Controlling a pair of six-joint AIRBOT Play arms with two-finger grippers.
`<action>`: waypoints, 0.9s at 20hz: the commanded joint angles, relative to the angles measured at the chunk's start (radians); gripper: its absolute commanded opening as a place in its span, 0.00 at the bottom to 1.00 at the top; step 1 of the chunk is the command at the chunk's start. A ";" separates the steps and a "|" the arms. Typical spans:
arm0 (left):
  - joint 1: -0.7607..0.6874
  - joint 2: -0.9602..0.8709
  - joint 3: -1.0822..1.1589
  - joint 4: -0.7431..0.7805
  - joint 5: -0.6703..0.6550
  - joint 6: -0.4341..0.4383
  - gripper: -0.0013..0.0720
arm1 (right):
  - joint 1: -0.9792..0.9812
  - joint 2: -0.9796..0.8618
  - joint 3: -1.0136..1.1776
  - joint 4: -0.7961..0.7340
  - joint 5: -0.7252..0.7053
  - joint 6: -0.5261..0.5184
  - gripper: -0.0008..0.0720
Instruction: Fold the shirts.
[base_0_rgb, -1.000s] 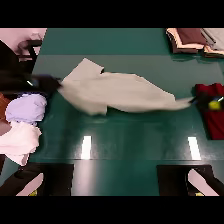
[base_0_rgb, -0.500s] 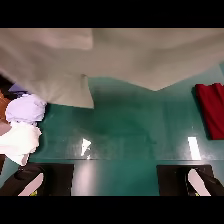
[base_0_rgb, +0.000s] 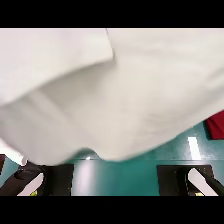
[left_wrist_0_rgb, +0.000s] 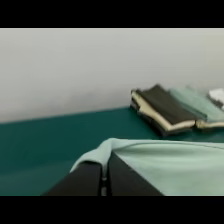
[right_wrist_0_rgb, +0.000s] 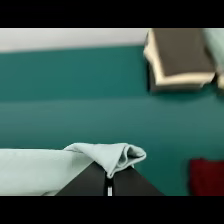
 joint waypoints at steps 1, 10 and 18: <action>0.001 -0.097 -0.254 0.019 -0.068 -0.004 0.05 | 0.158 -0.114 -0.153 -0.130 0.033 0.034 0.03; 0.001 -0.661 -0.383 0.044 0.092 0.087 0.05 | 0.285 -0.669 -0.292 -0.242 0.035 0.053 0.03; 0.095 -0.803 -0.178 0.041 0.027 0.087 0.05 | 0.285 -0.860 0.031 -0.203 -0.038 0.045 0.04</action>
